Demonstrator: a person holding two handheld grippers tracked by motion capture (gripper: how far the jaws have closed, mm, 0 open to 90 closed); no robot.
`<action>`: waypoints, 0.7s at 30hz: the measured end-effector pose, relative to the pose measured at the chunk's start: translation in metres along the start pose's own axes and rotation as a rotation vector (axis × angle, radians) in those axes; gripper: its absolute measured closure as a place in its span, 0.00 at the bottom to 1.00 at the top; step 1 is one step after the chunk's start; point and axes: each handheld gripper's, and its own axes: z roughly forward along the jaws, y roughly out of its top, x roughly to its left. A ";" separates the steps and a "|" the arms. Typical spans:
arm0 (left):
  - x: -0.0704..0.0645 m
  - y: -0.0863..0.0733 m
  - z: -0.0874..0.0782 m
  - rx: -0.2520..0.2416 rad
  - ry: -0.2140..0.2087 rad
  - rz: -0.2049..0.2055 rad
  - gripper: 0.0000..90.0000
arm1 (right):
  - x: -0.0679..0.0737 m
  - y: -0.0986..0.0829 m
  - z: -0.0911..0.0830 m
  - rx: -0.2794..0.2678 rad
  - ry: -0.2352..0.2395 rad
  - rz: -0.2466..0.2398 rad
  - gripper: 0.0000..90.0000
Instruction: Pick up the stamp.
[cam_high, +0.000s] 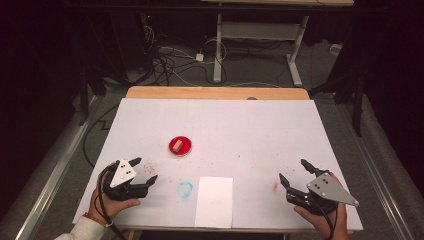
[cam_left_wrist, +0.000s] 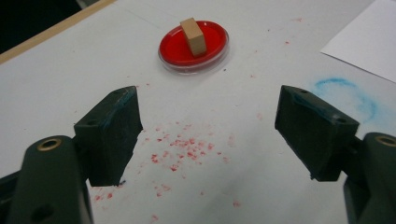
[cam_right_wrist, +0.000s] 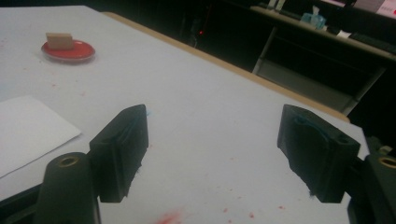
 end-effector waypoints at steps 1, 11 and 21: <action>0.000 0.000 0.000 0.000 0.000 0.000 0.25 | -0.001 0.000 -0.001 0.004 -0.005 -0.003 0.28; 0.005 0.004 -0.002 0.056 -0.029 -0.026 0.29 | -0.005 -0.001 0.007 0.029 -0.007 -0.006 0.29; 0.020 0.045 0.001 0.133 -0.056 -0.040 0.30 | -0.003 -0.008 0.016 0.082 0.004 -0.016 0.29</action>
